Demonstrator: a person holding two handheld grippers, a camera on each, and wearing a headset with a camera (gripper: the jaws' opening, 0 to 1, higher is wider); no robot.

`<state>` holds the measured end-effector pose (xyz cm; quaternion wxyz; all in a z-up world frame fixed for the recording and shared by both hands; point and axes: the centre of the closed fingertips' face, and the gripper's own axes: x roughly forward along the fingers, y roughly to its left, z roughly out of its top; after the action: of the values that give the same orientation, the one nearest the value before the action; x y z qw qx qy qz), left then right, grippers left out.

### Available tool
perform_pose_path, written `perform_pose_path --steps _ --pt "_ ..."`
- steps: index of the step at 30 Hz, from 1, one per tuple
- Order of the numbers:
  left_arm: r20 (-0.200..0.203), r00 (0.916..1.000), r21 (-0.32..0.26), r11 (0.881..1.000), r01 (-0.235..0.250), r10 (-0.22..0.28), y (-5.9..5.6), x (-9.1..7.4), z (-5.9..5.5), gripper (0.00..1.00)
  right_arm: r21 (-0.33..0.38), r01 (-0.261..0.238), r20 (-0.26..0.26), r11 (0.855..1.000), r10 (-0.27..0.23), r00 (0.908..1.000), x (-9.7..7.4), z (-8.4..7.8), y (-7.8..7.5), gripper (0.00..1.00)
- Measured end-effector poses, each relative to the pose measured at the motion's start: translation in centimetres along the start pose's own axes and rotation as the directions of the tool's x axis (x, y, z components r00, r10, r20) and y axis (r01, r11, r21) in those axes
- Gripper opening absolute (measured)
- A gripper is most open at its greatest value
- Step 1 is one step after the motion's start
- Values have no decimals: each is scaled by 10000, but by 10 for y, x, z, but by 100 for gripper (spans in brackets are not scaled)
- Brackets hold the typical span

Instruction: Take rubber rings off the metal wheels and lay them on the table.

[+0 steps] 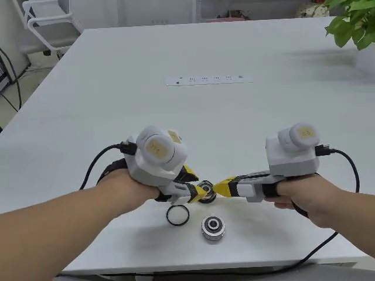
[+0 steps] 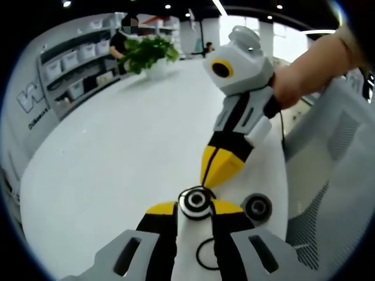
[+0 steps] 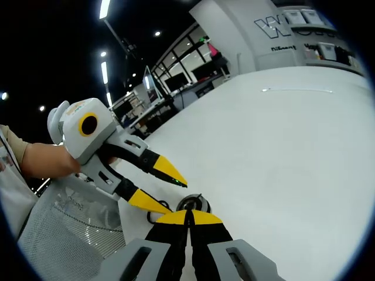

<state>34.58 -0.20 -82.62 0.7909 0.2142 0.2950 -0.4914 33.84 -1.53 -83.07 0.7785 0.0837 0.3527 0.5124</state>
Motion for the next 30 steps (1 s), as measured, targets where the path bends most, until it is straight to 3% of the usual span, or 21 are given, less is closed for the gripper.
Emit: perform_pose_path --steps 10,20,30 --pt "335 9990 -117 9995 284 -280 -5 -22 1 41 -54 -111 0 9999 111 9999 1 2 -1 0" --pt "636 9961 -170 9980 617 -605 -17 -37 2 55 -75 -163 11 9998 163 9999 1 2 -1 0" --pt "562 9972 -2 9988 498 -498 -18 -52 -6 62 -66 -230 38 9997 231 9997 2 3 0 0"
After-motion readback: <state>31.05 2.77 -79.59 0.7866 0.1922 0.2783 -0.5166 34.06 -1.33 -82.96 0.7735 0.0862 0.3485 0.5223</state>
